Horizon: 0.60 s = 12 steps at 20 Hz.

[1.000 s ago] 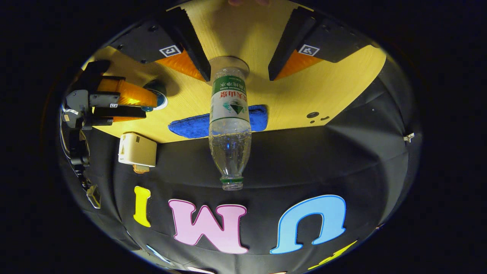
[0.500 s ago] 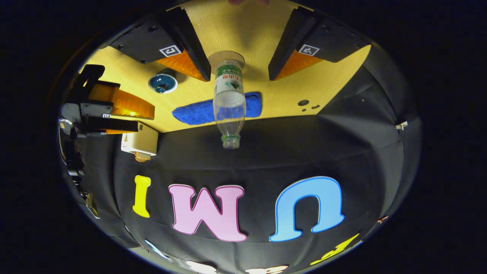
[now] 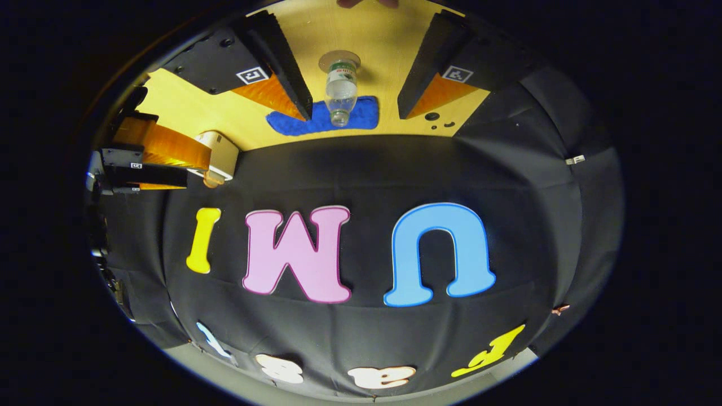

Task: Open the teacup lid with one hand, grasp the water bottle and pour water into the teacup with the other hand; after pouring, place the water bottle on the coaster and then close the teacup lid.

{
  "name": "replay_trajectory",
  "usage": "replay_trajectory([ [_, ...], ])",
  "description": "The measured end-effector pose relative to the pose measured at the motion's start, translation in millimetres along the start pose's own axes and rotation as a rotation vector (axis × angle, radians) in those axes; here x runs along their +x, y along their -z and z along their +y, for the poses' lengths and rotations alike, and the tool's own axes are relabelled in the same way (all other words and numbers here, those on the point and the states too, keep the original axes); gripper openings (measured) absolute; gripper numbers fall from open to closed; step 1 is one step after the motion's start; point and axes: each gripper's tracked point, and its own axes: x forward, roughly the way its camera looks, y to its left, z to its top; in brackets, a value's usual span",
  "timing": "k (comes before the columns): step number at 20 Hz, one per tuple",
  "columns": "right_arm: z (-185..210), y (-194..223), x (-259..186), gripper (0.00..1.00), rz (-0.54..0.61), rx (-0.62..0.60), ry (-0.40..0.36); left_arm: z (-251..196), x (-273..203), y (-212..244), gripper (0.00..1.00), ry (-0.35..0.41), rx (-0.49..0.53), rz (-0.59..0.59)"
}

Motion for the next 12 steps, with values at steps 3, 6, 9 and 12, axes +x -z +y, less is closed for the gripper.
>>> replay_trajectory([
  [3, -3, -26, -17, 0.98, -0.025, -0.017, 0.012, -2, -16, -16, 0.95, 0.011, -0.016, -0.002],
  [6, -12, -43, -34, 0.98, -0.051, -0.030, 0.029, -3, -26, -31, 0.95, -0.002, 0.014, -0.033],
  [9, -23, -52, -48, 0.98, -0.068, -0.043, 0.047, -12, -35, -38, 0.95, -0.001, 0.006, -0.048],
  [12, -36, -61, -58, 0.98, -0.088, -0.054, 0.072, -15, -39, -38, 0.95, -0.003, 0.005, -0.042],
])
